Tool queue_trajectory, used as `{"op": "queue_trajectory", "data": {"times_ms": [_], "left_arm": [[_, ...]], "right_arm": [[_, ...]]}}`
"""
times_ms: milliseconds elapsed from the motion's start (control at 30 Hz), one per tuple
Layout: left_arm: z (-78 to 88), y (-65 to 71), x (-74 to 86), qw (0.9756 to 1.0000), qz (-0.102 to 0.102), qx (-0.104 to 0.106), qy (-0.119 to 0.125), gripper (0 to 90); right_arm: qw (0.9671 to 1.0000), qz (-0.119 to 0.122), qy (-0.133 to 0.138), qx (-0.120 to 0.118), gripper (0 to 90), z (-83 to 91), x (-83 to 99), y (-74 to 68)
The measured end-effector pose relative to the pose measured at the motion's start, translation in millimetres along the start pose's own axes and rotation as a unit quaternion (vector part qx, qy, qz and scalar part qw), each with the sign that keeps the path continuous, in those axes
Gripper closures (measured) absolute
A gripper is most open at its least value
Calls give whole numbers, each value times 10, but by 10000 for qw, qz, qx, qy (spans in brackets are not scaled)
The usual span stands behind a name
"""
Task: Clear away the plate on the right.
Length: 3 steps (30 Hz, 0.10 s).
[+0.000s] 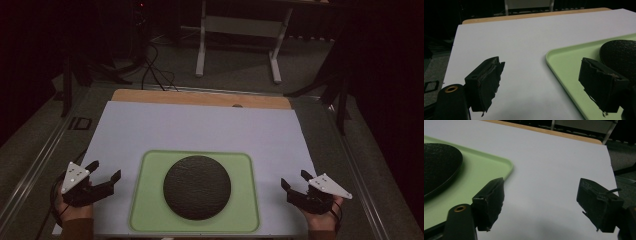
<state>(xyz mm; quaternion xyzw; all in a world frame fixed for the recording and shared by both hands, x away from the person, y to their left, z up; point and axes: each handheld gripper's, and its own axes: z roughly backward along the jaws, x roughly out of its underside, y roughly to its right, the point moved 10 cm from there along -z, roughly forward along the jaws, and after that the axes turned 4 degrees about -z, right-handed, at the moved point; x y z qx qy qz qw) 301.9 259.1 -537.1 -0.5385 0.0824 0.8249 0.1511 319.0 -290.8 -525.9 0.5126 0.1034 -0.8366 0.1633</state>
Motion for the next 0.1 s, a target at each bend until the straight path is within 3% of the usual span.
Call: {"op": "queue_trajectory", "data": {"times_ms": [100], "left_arm": [[-2, -6, 4, 10000, 43, -16, -11, 181]], "right_arm": [[9999, -12, 20, 102, 171, 8, -8, 38]]}}
